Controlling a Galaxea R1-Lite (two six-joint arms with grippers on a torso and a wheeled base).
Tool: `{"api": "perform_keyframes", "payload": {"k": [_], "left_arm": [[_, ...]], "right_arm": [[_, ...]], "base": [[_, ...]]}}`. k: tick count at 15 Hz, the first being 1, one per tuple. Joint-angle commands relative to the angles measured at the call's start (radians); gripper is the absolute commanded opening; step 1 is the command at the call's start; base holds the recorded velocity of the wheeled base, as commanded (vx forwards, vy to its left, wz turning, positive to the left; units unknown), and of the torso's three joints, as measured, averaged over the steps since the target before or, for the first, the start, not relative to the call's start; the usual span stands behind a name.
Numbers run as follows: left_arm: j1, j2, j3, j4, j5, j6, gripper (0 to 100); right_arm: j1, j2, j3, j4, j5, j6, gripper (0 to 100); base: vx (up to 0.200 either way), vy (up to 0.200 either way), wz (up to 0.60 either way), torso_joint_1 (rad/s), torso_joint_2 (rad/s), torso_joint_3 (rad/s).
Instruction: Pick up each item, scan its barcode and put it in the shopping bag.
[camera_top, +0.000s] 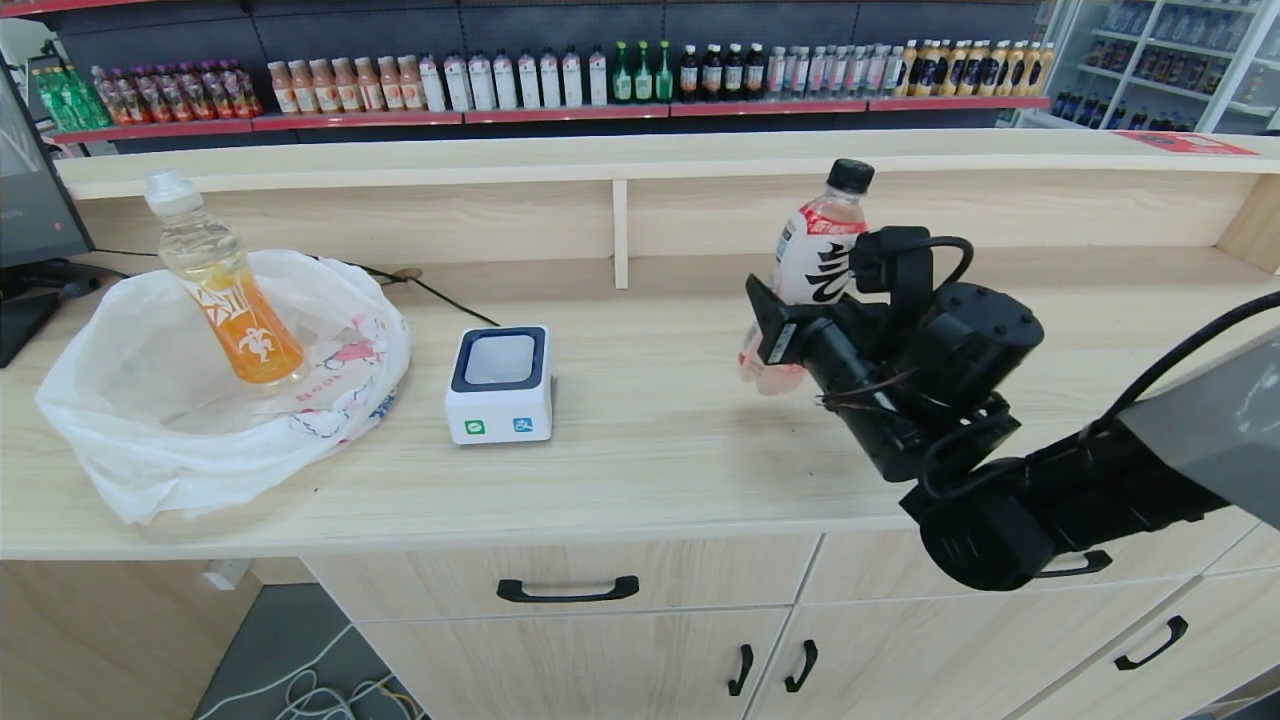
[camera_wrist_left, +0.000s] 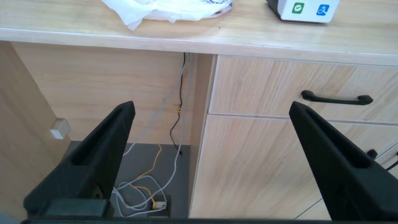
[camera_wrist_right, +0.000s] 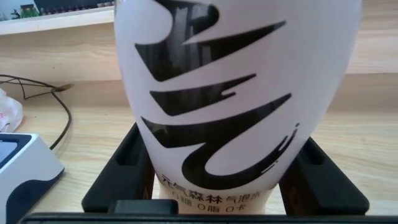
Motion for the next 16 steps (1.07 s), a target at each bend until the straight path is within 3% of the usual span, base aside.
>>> {"api": "perform_keyframes", "payload": {"k": [1,3,8,11,16], "left_arm": [[0.0,0.0,0.0,0.0,0.0,-0.001,100],[0.0,0.0,0.0,0.0,0.0,-0.001,100],[0.0,0.0,0.0,0.0,0.0,-0.001,100],[0.0,0.0,0.0,0.0,0.0,-0.001,100],[0.0,0.0,0.0,0.0,0.0,-0.001,100]], "right_arm": [[0.006,-0.085,0.074,-0.003,0.0,0.002,0],[0.012,-0.131,0.149,-0.033,0.0,0.001,0],[0.13,-0.288,0.32,-0.074,-0.001,-0.022,0],[0.158,-0.349,0.488,-0.195,0.006,-0.014,0],[0.264,-0.45,0.651,-0.207,0.014,0.013,0]], "base": [[0.0,0.0,0.0,0.0,0.0,0.0],[0.0,0.0,0.0,0.0,0.0,0.0],[0.0,0.0,0.0,0.0,0.0,0.0],[0.0,0.0,0.0,0.0,0.0,0.0],[0.0,0.0,0.0,0.0,0.0,0.0]]}}
